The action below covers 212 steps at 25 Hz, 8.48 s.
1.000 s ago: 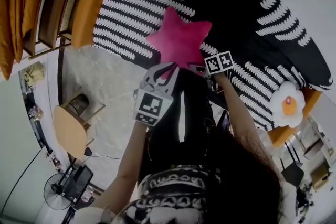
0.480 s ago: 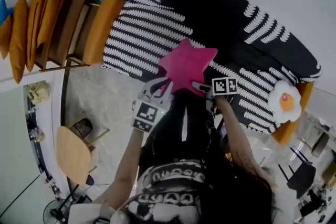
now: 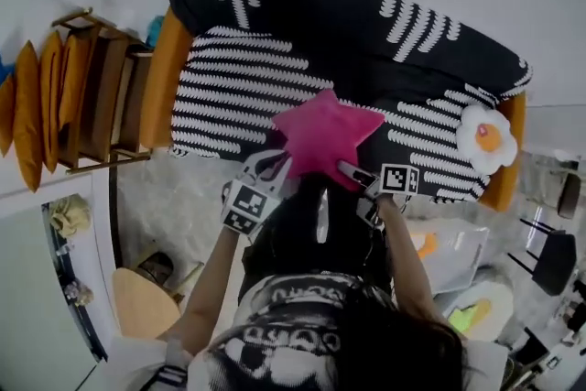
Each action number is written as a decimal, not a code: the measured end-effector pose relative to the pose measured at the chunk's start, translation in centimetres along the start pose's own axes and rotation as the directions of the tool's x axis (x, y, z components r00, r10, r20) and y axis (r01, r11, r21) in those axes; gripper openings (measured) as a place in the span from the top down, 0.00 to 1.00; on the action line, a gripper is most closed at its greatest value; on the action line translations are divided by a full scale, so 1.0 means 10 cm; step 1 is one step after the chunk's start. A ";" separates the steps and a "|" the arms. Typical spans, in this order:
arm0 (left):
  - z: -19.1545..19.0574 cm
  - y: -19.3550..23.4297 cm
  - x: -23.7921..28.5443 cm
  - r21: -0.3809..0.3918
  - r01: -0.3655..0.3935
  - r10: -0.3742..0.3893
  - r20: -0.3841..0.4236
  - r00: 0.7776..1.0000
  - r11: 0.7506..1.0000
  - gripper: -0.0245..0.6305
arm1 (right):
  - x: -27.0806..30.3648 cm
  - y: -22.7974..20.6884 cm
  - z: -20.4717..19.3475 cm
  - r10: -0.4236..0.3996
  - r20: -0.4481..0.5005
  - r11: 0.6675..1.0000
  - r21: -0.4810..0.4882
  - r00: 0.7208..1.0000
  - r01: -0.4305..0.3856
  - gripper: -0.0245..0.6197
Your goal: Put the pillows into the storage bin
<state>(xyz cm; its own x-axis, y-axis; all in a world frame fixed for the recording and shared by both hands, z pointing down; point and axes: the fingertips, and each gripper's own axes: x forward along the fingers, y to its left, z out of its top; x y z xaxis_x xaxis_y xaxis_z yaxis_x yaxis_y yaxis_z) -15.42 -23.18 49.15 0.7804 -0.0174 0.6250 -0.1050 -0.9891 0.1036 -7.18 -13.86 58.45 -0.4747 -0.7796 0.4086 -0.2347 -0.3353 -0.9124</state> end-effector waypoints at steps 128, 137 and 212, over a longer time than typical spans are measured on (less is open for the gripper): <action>3.14 -5.10 4.92 0.375 0.522 -0.471 -0.226 0.853 0.766 0.94 | -6.76 -4.48 3.04 -0.508 0.616 0.851 0.251 0.602 0.461 0.54; 3.02 -5.06 5.37 0.335 0.525 -0.439 -0.302 0.846 0.783 0.94 | -6.42 -5.22 3.31 -0.619 0.401 0.776 0.184 0.675 0.603 0.52; -0.19 -8.29 1.11 0.543 0.840 -0.713 -0.580 0.393 0.021 0.94 | -7.00 -3.69 -4.54 -0.834 0.529 0.544 0.747 0.153 0.382 0.69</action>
<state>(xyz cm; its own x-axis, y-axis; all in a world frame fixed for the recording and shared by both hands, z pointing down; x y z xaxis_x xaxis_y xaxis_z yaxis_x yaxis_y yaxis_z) 0.78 58.89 48.95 0.0242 0.7837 0.6207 0.9876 -0.1151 0.1069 -3.86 77.08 64.59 0.5721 -0.1198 0.8114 0.3244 -0.8756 -0.3580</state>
